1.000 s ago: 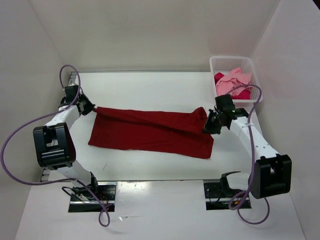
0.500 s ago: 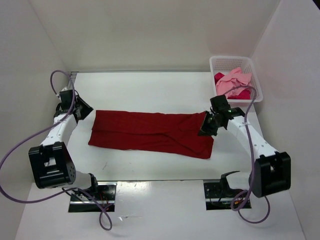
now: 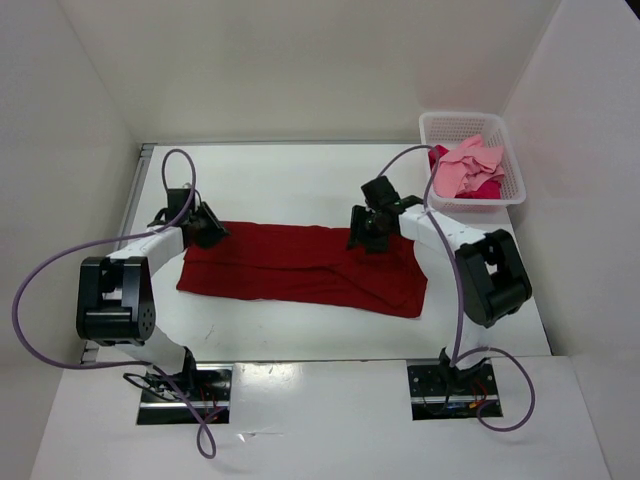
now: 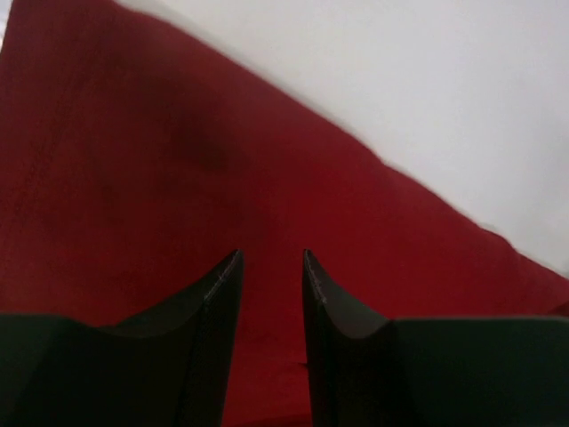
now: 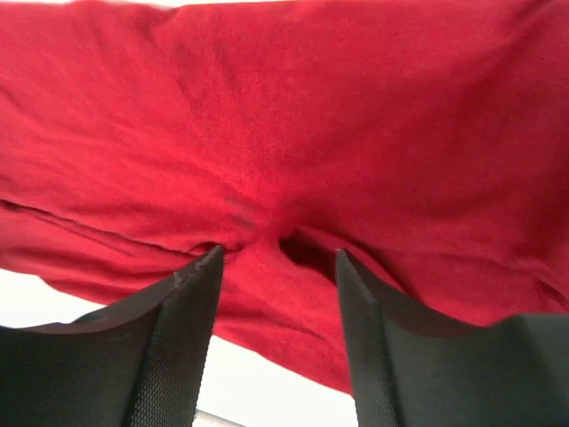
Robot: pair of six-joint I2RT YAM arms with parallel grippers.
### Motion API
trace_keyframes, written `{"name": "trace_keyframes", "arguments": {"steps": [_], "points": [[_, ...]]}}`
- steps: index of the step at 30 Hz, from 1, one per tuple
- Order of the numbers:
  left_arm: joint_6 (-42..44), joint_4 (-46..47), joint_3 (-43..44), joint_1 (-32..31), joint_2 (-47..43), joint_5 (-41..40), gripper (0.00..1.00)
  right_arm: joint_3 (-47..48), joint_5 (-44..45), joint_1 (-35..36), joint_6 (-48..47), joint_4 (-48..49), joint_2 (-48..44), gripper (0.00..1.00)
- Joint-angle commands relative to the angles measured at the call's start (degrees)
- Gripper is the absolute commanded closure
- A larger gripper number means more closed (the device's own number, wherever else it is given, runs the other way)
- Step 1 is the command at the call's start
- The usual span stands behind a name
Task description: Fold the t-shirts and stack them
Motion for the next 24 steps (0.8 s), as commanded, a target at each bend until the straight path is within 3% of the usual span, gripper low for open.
{"name": "trace_keyframes", "arguments": {"steps": [1,5,7,16,24], "points": [[0.0,2.7,-1.6,0.4,1.3,1.8,0.6,2.5,3.0,2.2,-1.3,2.5,2.1,0.38],[0.0,4.0,-2.8,0.4,1.8,2.3,0.6,2.5,4.9,3.2,-1.8,3.2,4.4,0.37],[0.0,4.0,-2.8,0.4,1.8,2.3,0.6,3.1,5.9,3.8,-1.8,1.5,5.5,0.43],[0.0,4.5,-2.8,0.4,1.8,2.8,0.6,2.5,9.9,6.3,-3.6,-3.2,4.4,0.87],[-0.5,4.5,-2.8,0.4,0.8,2.8,0.6,-3.2,2.3,12.3,0.3,-10.0,-3.9,0.88]]}}
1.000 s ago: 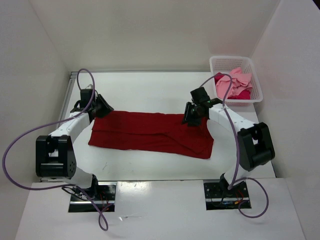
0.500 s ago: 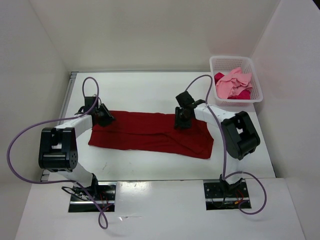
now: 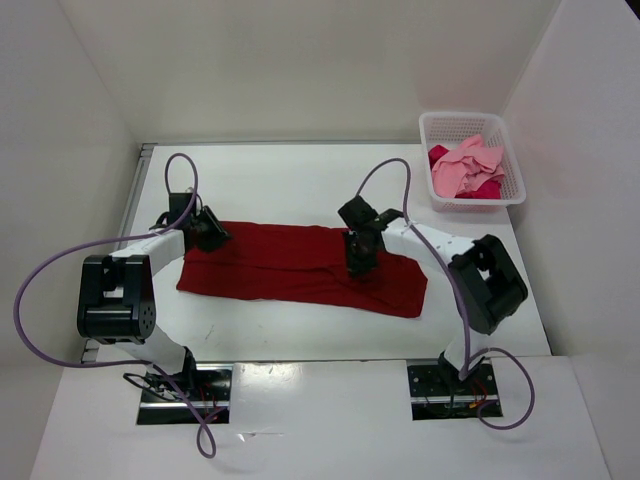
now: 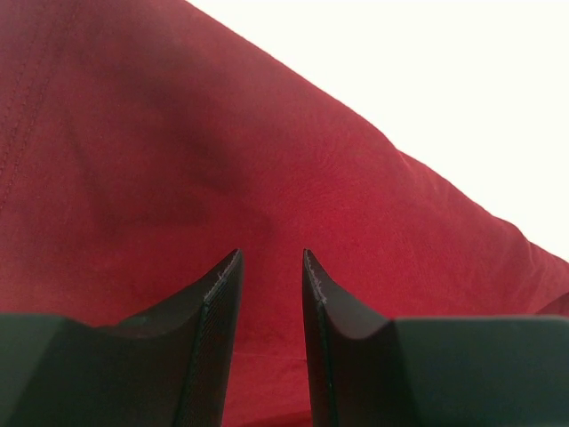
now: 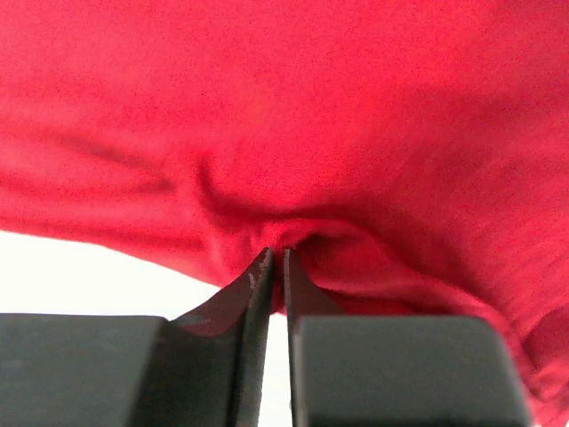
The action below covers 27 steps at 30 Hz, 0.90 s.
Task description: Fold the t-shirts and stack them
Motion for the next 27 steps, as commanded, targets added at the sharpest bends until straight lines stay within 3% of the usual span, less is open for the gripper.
{"name": "trace_keyframes", "arguments": {"steps": [1,7,11,14,15,18,22,27], "points": [[-0.5,2.3,-0.2,0.2,-0.8,0.7,0.6,-2.8,-5.6,2.7,3.2,-4.2,-5.9,0.85],[-1.1,2.3,0.9,0.2,-1.4,1.8,0.6,-3.5,-14.0,4.0,7.2,-4.2,-10.7,0.52],[-1.1,2.3,2.0,0.2,-3.3,2.4,0.6,1.9,-9.2,2.4,4.3,-7.3,-11.2,0.49],[-1.1,2.3,3.3,-0.9,-3.8,2.9,0.6,2.5,-8.4,-3.0,3.8,-4.0,-11.2,0.63],[-0.5,2.3,3.3,-1.5,-4.3,2.9,0.6,0.7,-7.2,-4.8,3.8,-2.2,-10.3,0.72],[-0.4,2.3,3.9,-3.8,-4.3,3.5,0.6,-0.7,-6.8,-4.8,4.3,1.1,-5.7,0.84],[-1.0,2.9,3.9,-6.8,-3.2,4.6,0.6,-3.3,-8.2,1.5,6.5,3.0,-3.0,0.9],[-1.5,3.4,3.9,-10.2,-2.0,4.6,0.6,-7.2,-11.8,3.7,8.3,4.4,-3.0,0.91]]}}
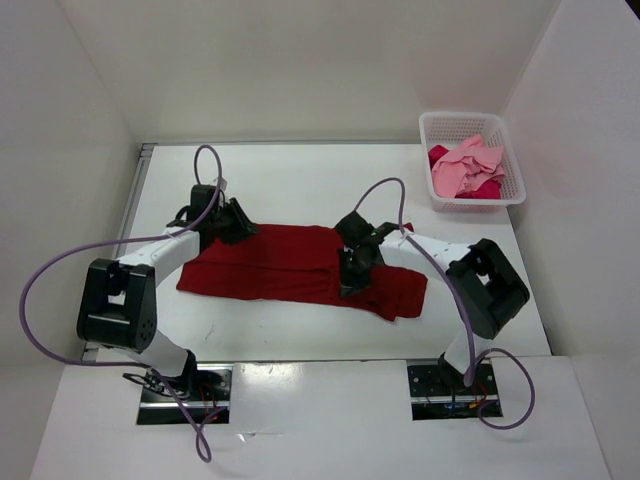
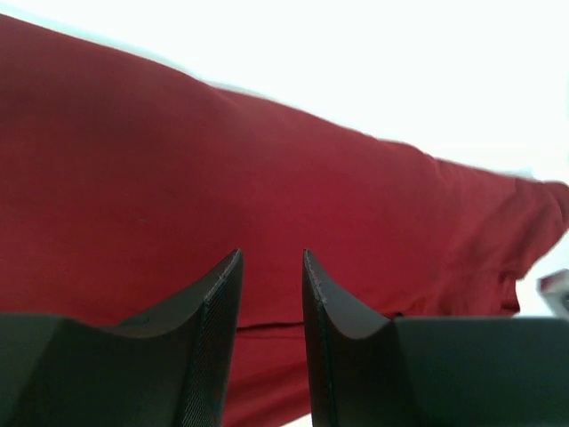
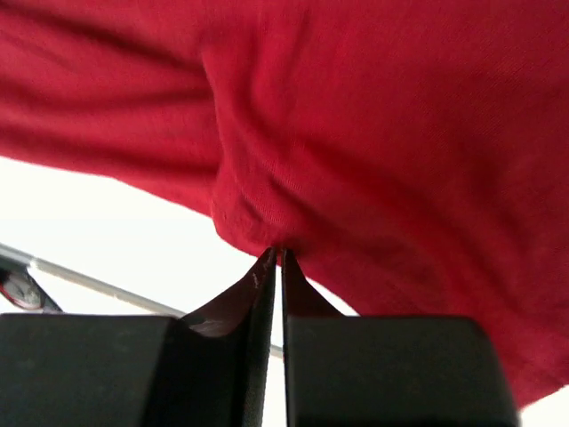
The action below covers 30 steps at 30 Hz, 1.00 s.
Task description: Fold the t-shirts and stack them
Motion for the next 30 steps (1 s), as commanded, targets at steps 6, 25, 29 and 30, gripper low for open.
{"name": "trace_keyframes", "arguments": {"steps": [6,25,29,30], "points": [[-1.2,2.2,2.6,-1.5,2.3,1.7,0.6,5.6,1.0,-3.2,-2.4,-4.3,-5.1,0.56],[-6.0,3.8,-1.5,15.0,13.2,9.2,0.57,4.3,17.7,-28.5,-2.9,7.5,5.8,0.95],[-6.1,3.2,-3.6,20.8,11.2,9.4,0.57,8.9,18.2,-28.5,-2.4,8.8,10.4,0.96],[-6.1,2.6,-3.6,22.6,9.7,9.3,0.55,9.9,17.6,-28.5,-2.4,9.4,12.1,0.96]]}}
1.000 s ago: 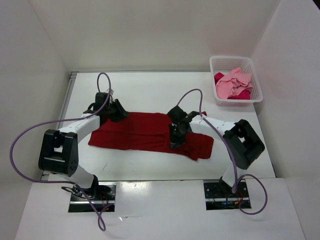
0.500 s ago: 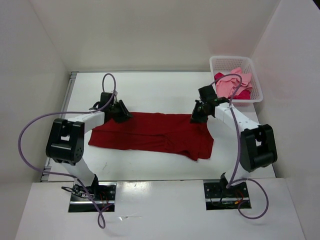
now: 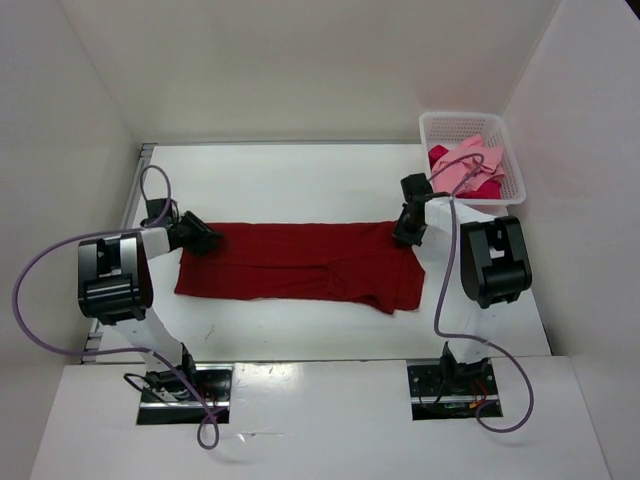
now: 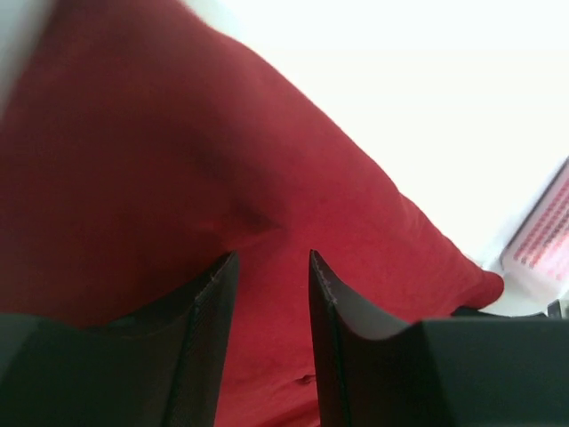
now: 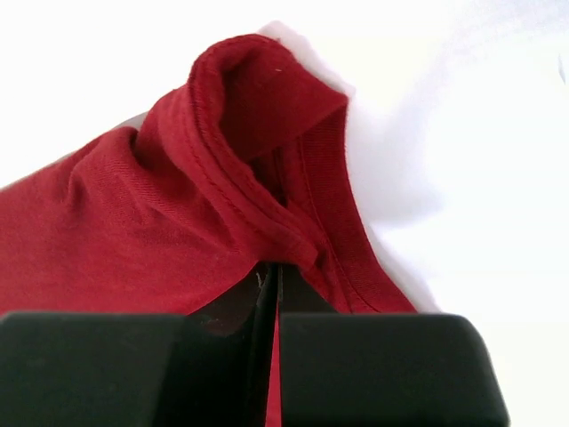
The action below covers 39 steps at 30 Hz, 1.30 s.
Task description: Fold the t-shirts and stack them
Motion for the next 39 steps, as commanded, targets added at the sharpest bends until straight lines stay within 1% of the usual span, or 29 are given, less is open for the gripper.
{"name": "trace_keyframes", "arguments": {"steps": [1,3,5,8,9,10,11,12,13,15,16,17,18,19,20,21,22,25,26,29,30,32,33,34,35,36,37,38,39], "points": [[0.5,-1.7,-2.1,3.9,-3.1,-2.5,0.54,5.0,3.4,0.9,0.2,4.4,4.8,0.96],[0.5,-1.7,-2.1,5.2,-3.6,-2.5,0.53,8.7,2.2,2.3,0.2,5.2,6.8,0.96],[-1.0,-1.7,-2.1,5.9,-4.3,-2.5,0.53,15.0,2.2,4.7,0.2,4.7,11.2,0.96],[-1.7,-0.6,0.3,5.9,-5.5,0.5,0.53,25.1,-0.1,7.0,-0.4,2.9,17.1,0.92],[-1.7,-0.6,1.9,5.9,-5.5,1.2,0.53,28.0,-0.9,7.0,-1.0,1.7,18.3,0.89],[-1.7,-1.2,2.7,5.1,-6.3,2.0,0.53,33.2,-0.9,7.7,-1.0,0.3,19.3,0.86],[-1.0,-1.8,3.5,3.3,-6.4,2.0,0.53,35.1,-0.9,8.4,-1.6,-1.9,19.9,0.83],[-0.4,-2.4,3.5,2.1,-8.4,2.0,0.54,36.2,-0.9,8.4,-2.3,-2.6,19.9,0.72],[0.3,-2.4,4.1,0.9,-9.3,0.9,0.56,36.8,-0.9,9.1,-2.4,-2.6,18.8,0.67],[2.9,-4.3,4.7,-3.7,-12.4,-1.1,0.63,34.6,-1.4,9.8,-3.0,-3.2,14.8,0.59],[3.9,-4.8,5.6,-5.6,-13.3,-3.4,0.66,30.5,-1.4,10.3,-3.5,-2.5,13.1,0.59],[5.9,-6.4,6.7,-9.3,-14.0,-4.4,0.69,28.2,-2.3,10.9,-3.5,-1.8,10.0,0.59],[6.8,-7.3,7.4,-10.9,-14.5,-5.4,0.74,23.4,-2.3,10.9,-3.5,-1.8,8.6,0.67],[7.3,-8.0,7.9,-12.4,-15.2,-7.0,0.77,20.9,-3.1,11.6,-3.5,-1.2,7.3,0.85],[7.8,-8.5,7.9,-14.4,-15.2,-7.0,0.79,18.6,-4.0,12.4,-3.5,-1.2,5.3,0.91],[7.8,-8.5,7.9,-15.2,-15.2,-7.8,0.81,14.8,-4.0,12.4,-3.5,-0.3,4.7,0.96],[7.8,-8.5,7.9,-15.7,-15.2,-7.8,0.85,13.2,-4.0,12.4,-2.8,-0.3,4.1,1.0],[7.8,-9.1,7.4,-17.0,-15.2,-7.8,0.88,8.7,-4.0,12.4,-2.3,1.3,3.5,1.0],[7.8,-9.1,7.4,-17.0,-15.2,-7.8,0.88,8.7,-4.6,12.4,-2.3,2.0,3.5,1.0],[8.3,-10.3,7.4,-18.2,-16.5,-7.3,0.88,11.4,-4.6,12.4,-2.3,2.8,8.5,1.0],[9.0,-10.9,7.4,-19.0,-17.2,-7.3,0.88,15.2,-4.6,12.4,-2.3,2.8,10.3,1.0],[9.0,-11.5,7.4,-19.5,-17.9,-6.1,0.87,20.2,-5.1,12.4,-2.3,2.0,17.5,1.0],[9.0,-11.5,6.9,-19.5,-18.9,-6.1,0.87,27.0,-5.1,12.4,-2.3,1.4,20.2,1.0],[9.0,-12.2,6.9,-19.5,-19.5,-6.1,0.85,30.9,-5.6,12.9,-2.8,-0.4,25.9,1.0],[9.0,-12.9,6.3,-19.5,-20.8,-6.1,0.85,40.2,-5.6,12.9,-3.4,-1.5,29.1,1.0],[9.0,-12.9,6.3,-19.5,-21.4,-5.5,0.84,46.1,-5.6,12.9,-3.4,-3.2,32.4,1.0],[8.4,-13.7,5.4,-19.5,-22.6,-5.5,0.84,52.5,-6.2,12.9,-4.2,-6.7,39.2,1.0],[8.4,-14.3,4.3,-20.0,-23.2,-5.0,0.82,67.1,-6.2,12.9,-4.2,-8.7,43.0,1.0],[7.7,-14.3,3.8,-20.1,-24.0,-5.0,0.82,76.6,-7.4,12.9,-4.2,-11.5,47.1,1.0]]}}
